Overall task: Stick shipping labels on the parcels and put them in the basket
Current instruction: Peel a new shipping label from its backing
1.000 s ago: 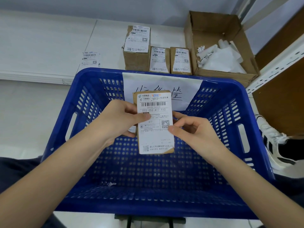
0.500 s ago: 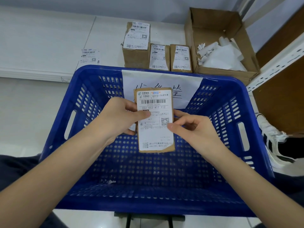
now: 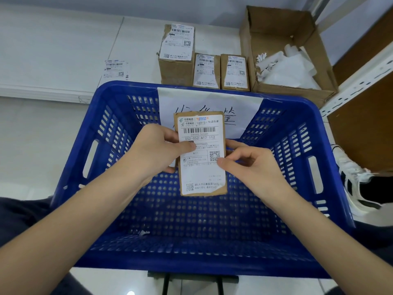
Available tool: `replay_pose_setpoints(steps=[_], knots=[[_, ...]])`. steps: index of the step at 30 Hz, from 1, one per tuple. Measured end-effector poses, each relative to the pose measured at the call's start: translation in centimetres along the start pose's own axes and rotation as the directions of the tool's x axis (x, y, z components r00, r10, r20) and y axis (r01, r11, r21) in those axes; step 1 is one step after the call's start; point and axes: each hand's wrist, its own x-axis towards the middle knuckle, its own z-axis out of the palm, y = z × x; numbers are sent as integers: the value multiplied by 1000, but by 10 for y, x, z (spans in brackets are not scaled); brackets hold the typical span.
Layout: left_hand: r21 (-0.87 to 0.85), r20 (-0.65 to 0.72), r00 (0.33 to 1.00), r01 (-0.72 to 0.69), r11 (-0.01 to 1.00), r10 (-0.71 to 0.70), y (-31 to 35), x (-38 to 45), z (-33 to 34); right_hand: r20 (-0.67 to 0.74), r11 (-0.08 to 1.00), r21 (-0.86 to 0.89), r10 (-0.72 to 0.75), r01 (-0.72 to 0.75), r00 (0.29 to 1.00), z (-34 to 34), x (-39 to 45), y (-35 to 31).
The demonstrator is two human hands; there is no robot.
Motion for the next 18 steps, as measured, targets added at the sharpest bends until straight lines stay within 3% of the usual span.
replay_pose_setpoints(steps=[11,18], knots=[[54,7,999,-38,998,37,-1,-7,10,-34,986,-164,-20,14,999,-2,3,8],[56,8,999,-44,997,44,-3,-6,9,-11,988,-157,-5,3,1000,-2,3,9]])
